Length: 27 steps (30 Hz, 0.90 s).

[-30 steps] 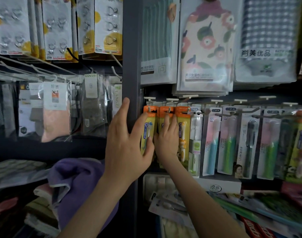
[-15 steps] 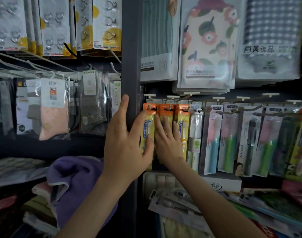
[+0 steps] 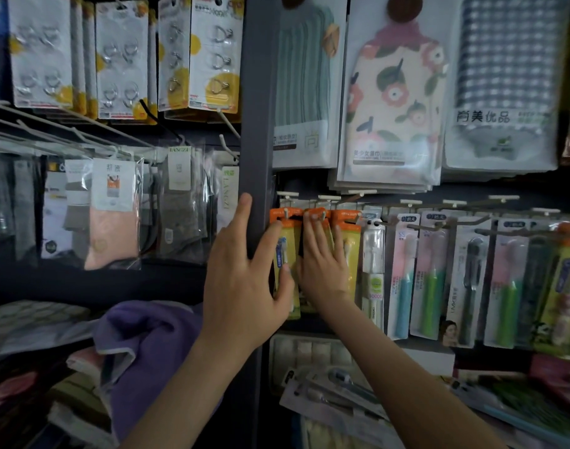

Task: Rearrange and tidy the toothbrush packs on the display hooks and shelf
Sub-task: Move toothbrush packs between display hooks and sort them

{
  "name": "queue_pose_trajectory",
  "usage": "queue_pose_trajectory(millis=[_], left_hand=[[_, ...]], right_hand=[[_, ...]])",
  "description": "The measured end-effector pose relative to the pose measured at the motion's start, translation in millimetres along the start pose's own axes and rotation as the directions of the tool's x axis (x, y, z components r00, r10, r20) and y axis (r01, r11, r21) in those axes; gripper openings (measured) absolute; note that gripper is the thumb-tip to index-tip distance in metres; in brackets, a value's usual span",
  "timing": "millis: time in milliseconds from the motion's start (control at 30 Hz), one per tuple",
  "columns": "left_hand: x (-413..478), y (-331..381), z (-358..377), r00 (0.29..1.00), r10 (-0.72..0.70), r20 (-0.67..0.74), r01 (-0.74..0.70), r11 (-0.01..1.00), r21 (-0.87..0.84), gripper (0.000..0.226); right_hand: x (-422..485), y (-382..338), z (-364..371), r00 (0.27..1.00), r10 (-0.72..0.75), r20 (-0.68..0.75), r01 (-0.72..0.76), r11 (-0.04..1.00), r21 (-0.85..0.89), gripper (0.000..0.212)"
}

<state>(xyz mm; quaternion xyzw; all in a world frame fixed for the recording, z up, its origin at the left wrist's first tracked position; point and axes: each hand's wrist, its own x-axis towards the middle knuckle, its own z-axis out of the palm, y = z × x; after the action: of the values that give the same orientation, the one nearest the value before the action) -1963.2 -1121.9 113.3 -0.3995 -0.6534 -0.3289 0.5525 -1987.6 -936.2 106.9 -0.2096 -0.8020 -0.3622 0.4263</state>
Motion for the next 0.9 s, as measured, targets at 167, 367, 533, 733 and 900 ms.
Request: queue_pose_trajectory(millis=[167, 367, 533, 733, 900], left_hand=[[0, 0, 1, 1.0, -0.003, 0.006, 0.003, 1.0, 0.015, 0.049], [-1, 1, 1, 1.0, -0.005, 0.01, 0.005, 1.0, 0.012, 0.05], [-1, 0, 1, 1.0, -0.001, 0.011, 0.001, 1.0, 0.001, 0.05], [-1, 1, 2, 1.0, -0.004, 0.016, 0.004, 1.0, -0.011, 0.048], [-2, 0, 2, 1.0, -0.004, 0.017, 0.004, 1.0, 0.005, 0.046]], right_hand=[[-6, 2, -8, 0.972, 0.03, -0.234, 0.004, 0.989, 0.145, 0.076], [-10, -19, -21, 0.922, -0.183, -0.341, 0.252, 0.953, 0.17, 0.055], [9, -26, -29, 0.952, -0.204, -0.228, 0.225, 0.972, 0.069, 0.061], [21, -24, -31, 0.986, -0.158, -0.056, 0.152, 0.982, -0.109, 0.062], [16, -25, -37, 0.991, -0.131, -0.036, 0.126, 0.986, -0.11, 0.062]])
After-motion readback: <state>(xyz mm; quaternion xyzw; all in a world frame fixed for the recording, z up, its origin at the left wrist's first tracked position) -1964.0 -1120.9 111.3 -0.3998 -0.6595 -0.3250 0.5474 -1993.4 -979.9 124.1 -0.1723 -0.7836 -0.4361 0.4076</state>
